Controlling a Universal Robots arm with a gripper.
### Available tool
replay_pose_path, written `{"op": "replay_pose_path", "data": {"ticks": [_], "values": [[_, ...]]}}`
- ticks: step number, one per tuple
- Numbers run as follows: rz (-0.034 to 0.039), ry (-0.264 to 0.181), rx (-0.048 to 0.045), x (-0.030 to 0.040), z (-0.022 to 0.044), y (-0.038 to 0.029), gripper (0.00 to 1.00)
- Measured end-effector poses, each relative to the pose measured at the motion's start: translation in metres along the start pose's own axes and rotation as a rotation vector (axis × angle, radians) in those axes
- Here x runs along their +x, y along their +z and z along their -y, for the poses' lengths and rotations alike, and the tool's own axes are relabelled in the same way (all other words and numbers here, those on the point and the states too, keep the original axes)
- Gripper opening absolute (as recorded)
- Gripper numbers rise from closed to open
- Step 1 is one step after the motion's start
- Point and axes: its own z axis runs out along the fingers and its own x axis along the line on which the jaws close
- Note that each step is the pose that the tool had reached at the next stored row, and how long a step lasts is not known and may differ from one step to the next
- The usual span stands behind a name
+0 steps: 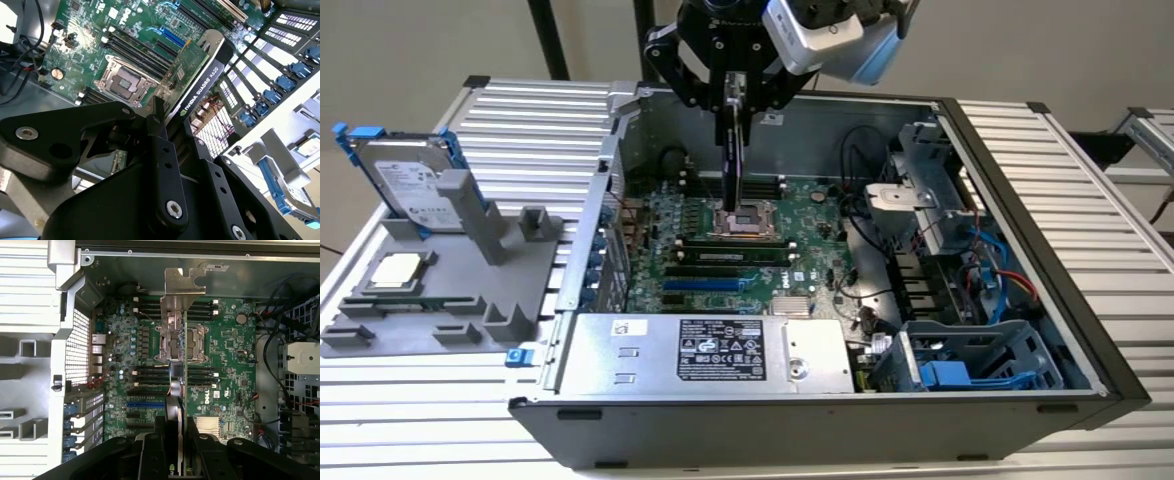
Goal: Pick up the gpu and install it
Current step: 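Insert the gpu into the slot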
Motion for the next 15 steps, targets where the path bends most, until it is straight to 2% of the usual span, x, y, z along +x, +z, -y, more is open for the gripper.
{"op": "replay_pose_path", "data": {"ticks": [5,15], "values": [[0.0000,0.000,-0.0001,-0.0042,0.0000,0.0001,0.00],[0.0000,0.000,0.0000,-0.0194,0.0001,0.0004,0.00]]}}
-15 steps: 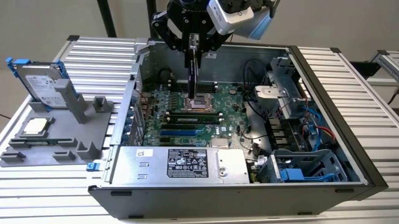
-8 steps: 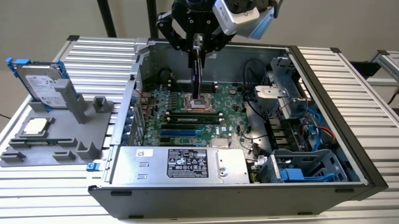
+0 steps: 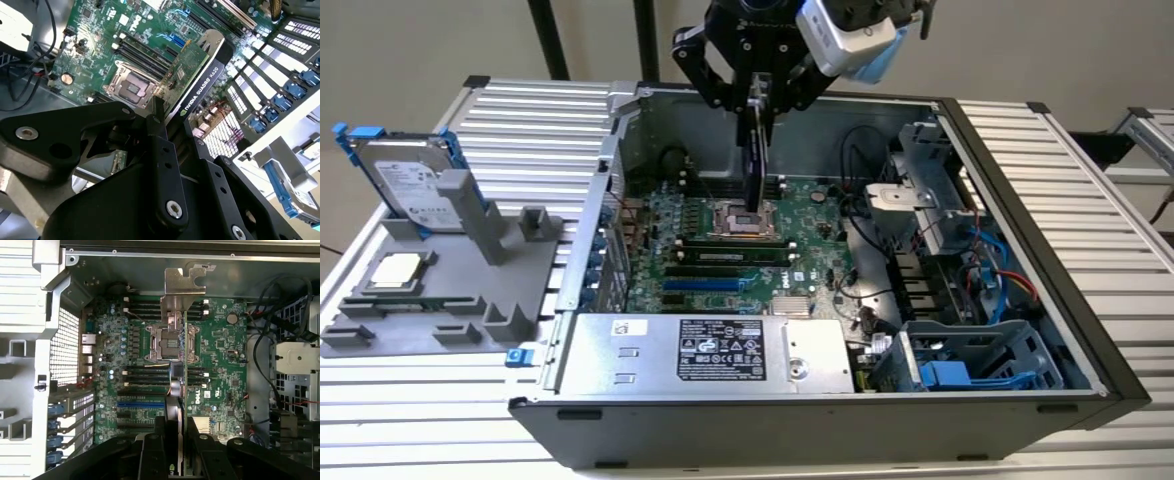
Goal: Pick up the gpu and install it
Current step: 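Insert the gpu into the slot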
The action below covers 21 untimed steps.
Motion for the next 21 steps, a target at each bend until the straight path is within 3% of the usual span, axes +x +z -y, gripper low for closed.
{"op": "replay_pose_path", "data": {"ticks": [12,21], "values": [[0.0000,0.000,0.0001,-0.0022,0.0000,0.0000,0.00],[0.0000,0.000,0.0000,-0.0108,0.0000,0.0002,0.00]]}}
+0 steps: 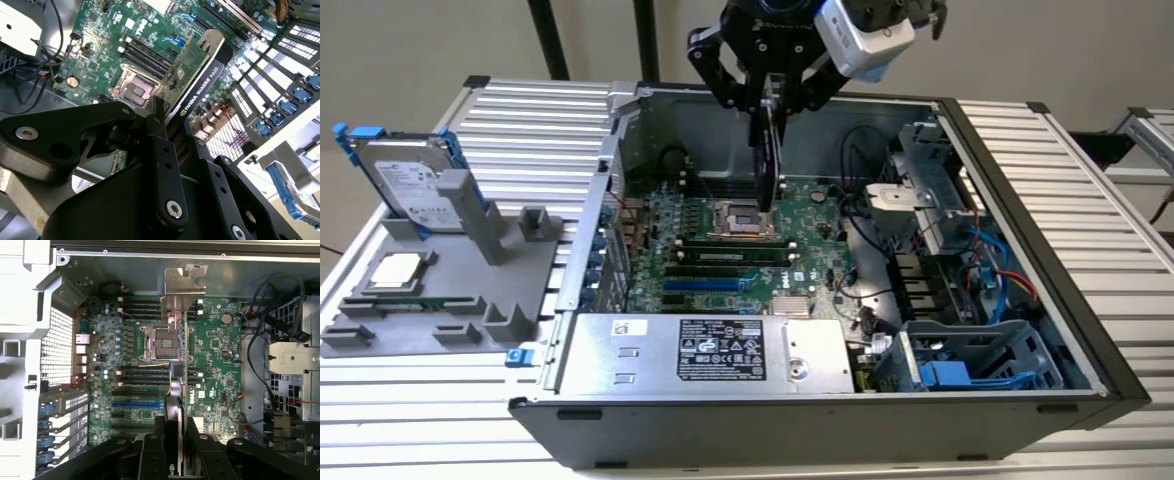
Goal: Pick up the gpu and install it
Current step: 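Insert the gpu into the slot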
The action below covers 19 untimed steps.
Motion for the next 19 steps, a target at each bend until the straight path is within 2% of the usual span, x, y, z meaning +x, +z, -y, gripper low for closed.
{"op": "replay_pose_path", "data": {"ticks": [4,5,19], "values": [[0.0000,0.000,0.0000,-0.0037,0.0000,0.0001,0.00],[0.0000,0.000,0.0000,-0.0086,0.0000,0.0002,0.00],[-0.0020,-0.020,-0.0004,-0.0091,0.0000,0.0002,0.00]]}}
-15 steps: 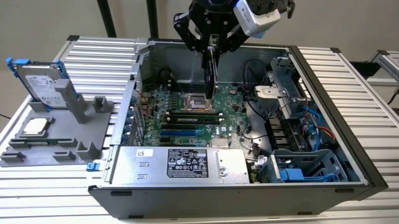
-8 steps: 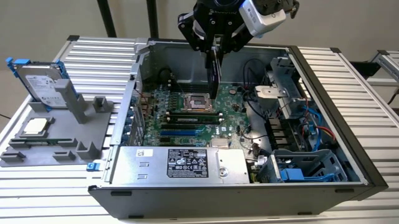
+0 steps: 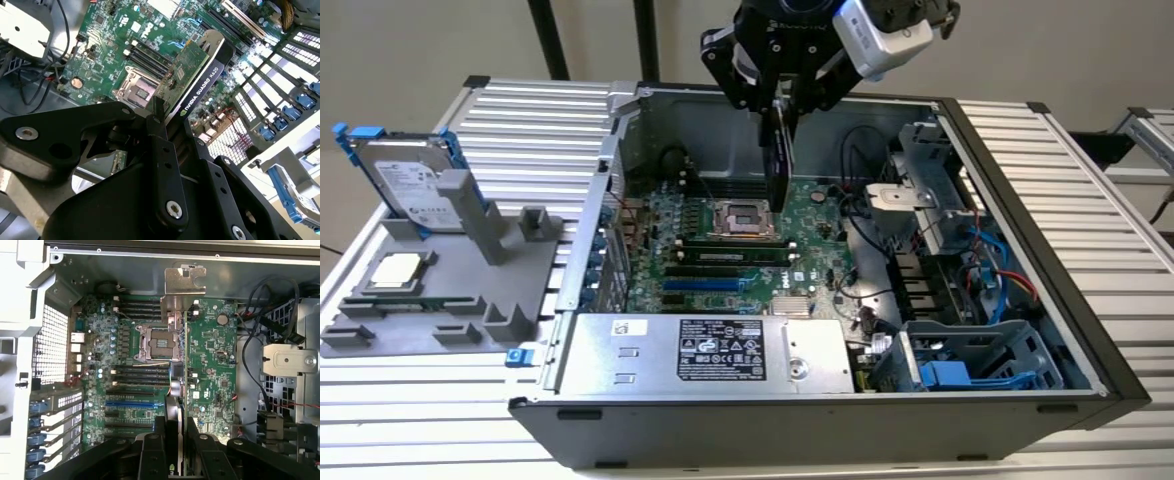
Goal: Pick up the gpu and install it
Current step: 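Insert the gpu into the slot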
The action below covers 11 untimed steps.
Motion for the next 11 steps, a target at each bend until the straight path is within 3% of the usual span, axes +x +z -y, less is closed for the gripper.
{"op": "replay_pose_path", "data": {"ticks": [11], "values": [[-0.0024,-0.025,-0.0006,0.0000,0.0000,0.0000,0.00]]}}
